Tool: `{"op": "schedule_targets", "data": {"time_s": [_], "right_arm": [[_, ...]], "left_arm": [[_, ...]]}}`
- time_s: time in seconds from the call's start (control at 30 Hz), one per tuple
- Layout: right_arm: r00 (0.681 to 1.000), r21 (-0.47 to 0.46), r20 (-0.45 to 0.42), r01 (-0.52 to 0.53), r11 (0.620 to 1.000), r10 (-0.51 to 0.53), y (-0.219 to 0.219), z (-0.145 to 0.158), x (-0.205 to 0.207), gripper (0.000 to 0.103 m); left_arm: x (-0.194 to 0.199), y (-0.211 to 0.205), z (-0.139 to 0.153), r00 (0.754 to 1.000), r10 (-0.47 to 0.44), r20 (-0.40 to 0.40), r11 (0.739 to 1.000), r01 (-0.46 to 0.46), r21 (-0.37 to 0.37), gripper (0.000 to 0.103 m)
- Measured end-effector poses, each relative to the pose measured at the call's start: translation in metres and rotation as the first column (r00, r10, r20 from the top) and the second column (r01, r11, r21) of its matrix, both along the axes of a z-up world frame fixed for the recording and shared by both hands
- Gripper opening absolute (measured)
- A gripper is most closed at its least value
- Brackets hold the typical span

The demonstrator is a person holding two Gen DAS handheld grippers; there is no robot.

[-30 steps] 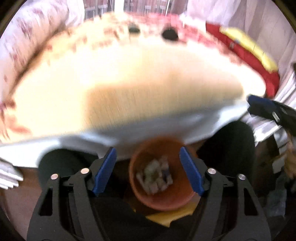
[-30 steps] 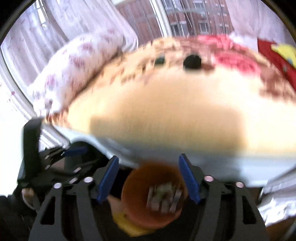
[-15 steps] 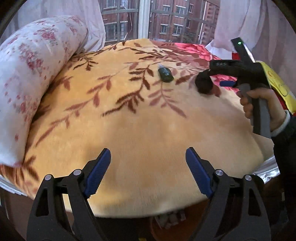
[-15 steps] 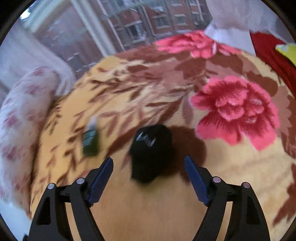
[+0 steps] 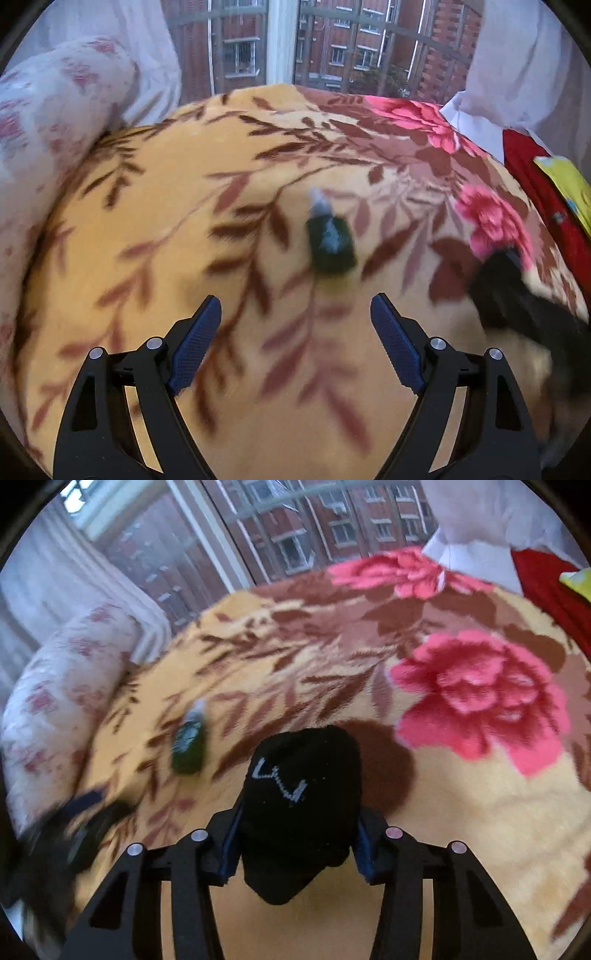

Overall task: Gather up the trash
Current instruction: 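Grasp the black puff with the right gripper, then grasp the dark green toner bottle with the left gripper while the right holds the puff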

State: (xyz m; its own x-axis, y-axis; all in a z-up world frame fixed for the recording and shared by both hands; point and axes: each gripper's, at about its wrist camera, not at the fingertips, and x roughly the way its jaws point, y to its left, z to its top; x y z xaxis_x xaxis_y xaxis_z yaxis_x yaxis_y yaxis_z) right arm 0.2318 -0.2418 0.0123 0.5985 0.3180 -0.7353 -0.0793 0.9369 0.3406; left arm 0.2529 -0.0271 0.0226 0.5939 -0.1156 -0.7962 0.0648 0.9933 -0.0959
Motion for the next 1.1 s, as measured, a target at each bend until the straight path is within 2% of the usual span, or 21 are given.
{"op": "schedule_targets", "data": {"time_s": [0.1,0.33,0.47,0.73,0.87,0.9,0.93,0.97,1.0,1.1], "right_arm": [[1.0,0.028,0.024,-0.002,1.0,0.002,-0.016,0.006,-0.028,0.049],[0.999,0.061,0.051,0.015,0.998,-0.018,-0.046,0.012,-0.066,0.049],[0.999,0.081,0.053,0.006,0.997,-0.01,-0.045,0.01,-0.073,0.049],[0.999,0.115,0.033,0.003,0.993,-0.007,-0.032,0.002,-0.081,0.049],[0.999,0.095,0.051,0.007,0.995,-0.012,-0.022,0.007,-0.098,0.049],[0.998,0.099,0.054,0.005,0.995,-0.011,-0.021,0.008,-0.104,0.049],[0.998,0.102,0.055,0.003,0.995,-0.009,-0.019,0.01,-0.109,0.049],[0.998,0.102,0.057,0.002,0.995,-0.008,-0.018,0.011,-0.115,0.049],[0.998,0.101,0.058,0.004,0.995,-0.01,-0.017,0.012,-0.12,0.049],[0.998,0.102,0.06,0.007,0.995,-0.013,-0.016,0.016,-0.139,0.049]], "left_arm": [[0.029,-0.011,-0.008,0.999,0.015,-0.037,0.999,-0.017,-0.05,0.081],[0.081,-0.017,-0.041,0.988,0.105,-0.11,0.99,-0.114,-0.077,0.081],[0.08,-0.026,-0.046,0.992,0.112,-0.052,0.994,-0.112,0.003,0.078],[0.077,-0.027,-0.048,0.993,0.119,-0.015,0.993,-0.118,0.031,0.072],[0.074,-0.024,-0.046,0.99,0.138,0.002,0.99,-0.138,0.022,0.06],[0.072,-0.022,-0.045,0.989,0.15,0.012,0.988,-0.15,0.023,0.051],[0.071,-0.021,-0.044,0.988,0.154,0.017,0.988,-0.154,0.017,0.048],[0.069,-0.019,-0.043,0.987,0.158,0.025,0.987,-0.158,0.01,0.04],[0.068,-0.018,-0.042,0.986,0.161,0.033,0.987,-0.161,0.006,0.036],[0.06,-0.018,-0.037,0.984,0.17,0.06,0.985,-0.171,0.017,0.036]]}}
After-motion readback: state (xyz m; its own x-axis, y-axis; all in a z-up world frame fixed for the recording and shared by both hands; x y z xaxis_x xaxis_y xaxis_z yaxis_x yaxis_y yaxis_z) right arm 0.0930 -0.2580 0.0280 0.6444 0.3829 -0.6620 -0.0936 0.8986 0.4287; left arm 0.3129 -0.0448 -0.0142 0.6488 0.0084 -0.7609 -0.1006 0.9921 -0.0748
